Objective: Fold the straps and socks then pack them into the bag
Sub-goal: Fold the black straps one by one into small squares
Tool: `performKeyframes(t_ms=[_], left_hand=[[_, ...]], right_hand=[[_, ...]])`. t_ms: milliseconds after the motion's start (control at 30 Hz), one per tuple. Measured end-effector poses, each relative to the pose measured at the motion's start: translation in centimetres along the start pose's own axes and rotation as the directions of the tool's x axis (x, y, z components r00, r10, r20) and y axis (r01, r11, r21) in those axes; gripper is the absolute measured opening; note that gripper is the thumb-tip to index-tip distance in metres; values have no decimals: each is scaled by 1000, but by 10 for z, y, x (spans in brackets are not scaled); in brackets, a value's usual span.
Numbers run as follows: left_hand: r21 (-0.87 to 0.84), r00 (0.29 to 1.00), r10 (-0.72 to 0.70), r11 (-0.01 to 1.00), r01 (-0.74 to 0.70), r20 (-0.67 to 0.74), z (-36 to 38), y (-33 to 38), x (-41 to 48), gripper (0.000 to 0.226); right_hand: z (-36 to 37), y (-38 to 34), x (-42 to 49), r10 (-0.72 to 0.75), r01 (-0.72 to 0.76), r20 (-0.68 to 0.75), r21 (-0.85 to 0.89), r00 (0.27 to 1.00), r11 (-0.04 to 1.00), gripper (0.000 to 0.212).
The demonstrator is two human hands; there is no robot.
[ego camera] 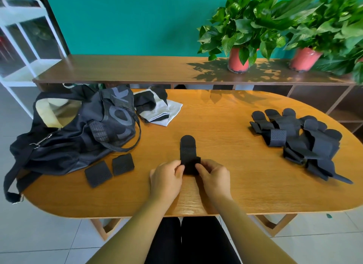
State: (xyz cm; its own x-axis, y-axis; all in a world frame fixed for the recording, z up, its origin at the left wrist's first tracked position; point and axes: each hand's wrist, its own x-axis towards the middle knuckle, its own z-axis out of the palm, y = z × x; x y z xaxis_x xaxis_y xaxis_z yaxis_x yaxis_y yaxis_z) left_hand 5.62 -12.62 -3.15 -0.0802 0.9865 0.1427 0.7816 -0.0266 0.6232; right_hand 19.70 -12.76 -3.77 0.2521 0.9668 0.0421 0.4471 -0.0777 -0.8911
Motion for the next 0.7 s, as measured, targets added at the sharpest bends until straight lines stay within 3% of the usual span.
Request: performKeyframes(t_ms=[267, 500, 600, 700], left_hand=[[153, 1000, -8, 988, 8, 0, 6, 8, 8, 31], [207, 1000, 10, 978, -12, 10, 9, 3, 12, 29], [147, 1000, -12, 989, 11, 10, 7, 3, 14, 15], [39, 1000, 4, 999, -4, -15, 11, -1, 15, 32]], right_hand=[[11, -10, 5, -46, 18, -84, -306, 995, 952, 20], [21, -3, 7, -119, 50, -122, -457, 985, 888, 24], [23, -2, 6, -140, 58, -153, -444, 978, 894, 22], [23, -1, 5, -196, 105, -184, -416, 963, 903, 22]])
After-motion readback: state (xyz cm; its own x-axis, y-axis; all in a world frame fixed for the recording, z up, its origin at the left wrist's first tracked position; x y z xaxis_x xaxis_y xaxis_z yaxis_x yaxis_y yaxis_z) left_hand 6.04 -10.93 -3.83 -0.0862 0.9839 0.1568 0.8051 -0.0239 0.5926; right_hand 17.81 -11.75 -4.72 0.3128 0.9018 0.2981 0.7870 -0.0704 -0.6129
